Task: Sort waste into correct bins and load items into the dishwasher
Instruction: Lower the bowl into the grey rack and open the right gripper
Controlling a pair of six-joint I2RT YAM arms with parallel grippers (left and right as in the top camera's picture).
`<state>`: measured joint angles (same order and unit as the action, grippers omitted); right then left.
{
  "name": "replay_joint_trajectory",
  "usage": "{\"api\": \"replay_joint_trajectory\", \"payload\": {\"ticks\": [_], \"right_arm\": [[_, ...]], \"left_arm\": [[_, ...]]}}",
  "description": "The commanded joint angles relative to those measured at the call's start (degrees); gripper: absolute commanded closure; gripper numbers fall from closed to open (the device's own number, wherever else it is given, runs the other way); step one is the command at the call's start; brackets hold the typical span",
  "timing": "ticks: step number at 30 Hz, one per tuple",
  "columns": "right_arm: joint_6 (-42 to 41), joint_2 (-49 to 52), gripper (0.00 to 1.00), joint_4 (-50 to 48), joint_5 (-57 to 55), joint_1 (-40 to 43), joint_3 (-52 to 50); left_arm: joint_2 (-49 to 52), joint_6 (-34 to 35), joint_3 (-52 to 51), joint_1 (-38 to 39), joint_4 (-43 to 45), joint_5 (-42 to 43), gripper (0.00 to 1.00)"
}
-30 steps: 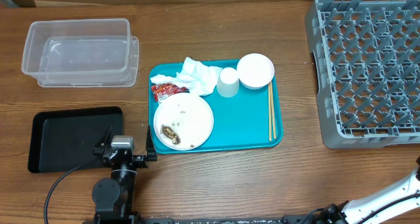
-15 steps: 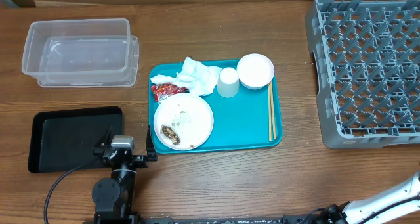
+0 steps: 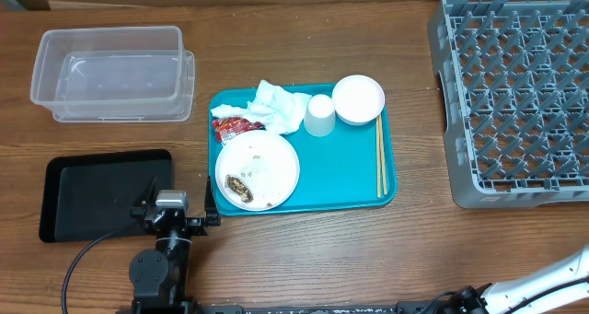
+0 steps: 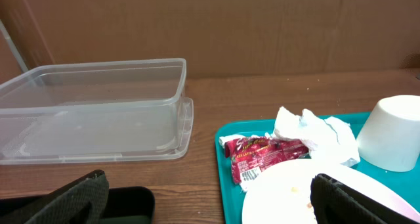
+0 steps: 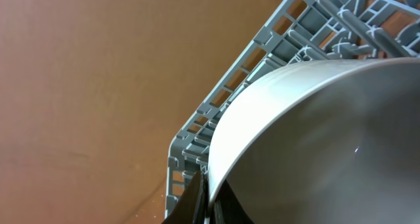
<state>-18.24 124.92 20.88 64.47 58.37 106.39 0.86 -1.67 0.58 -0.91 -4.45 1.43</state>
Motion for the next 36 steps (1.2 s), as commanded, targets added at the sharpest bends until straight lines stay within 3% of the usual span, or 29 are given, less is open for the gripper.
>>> {"api": "replay_joint_trajectory", "payload": {"ticks": [1,11,19,21,27,36], "right_arm": [[1.07,1.25,0.96,-0.98,0.79,-0.5,-0.07],[1.97,6.12,0.96,-0.09,0.74,-0.02,-0.28],[0.2,3.56,0.96,2.49,-2.64,2.67,-0.24],[0.22,1.86,0.91,4.52,-6.54,3.43,-0.24],[-0.59,-3.96,0.62,10.95,-14.73,5.55,-0.2],[-3.32,-14.23,0.62,15.87,-26.58,6.49,-0.2]], "left_arm": [[-0.59,0.39,-0.31,-0.57,0.0,-0.37,0.0],[-0.59,0.39,-0.31,-0.57,0.0,-0.35,0.0],[-0.59,0.39,-0.31,-0.57,0.0,-0.37,0.0],[-0.61,0.39,-0.31,-0.57,0.0,-0.35,0.0],[-0.59,0.39,-0.31,-0.57,0.0,-0.35,0.0],[-0.61,0.39,-0.31,-0.57,0.0,-0.37,0.0]]}}
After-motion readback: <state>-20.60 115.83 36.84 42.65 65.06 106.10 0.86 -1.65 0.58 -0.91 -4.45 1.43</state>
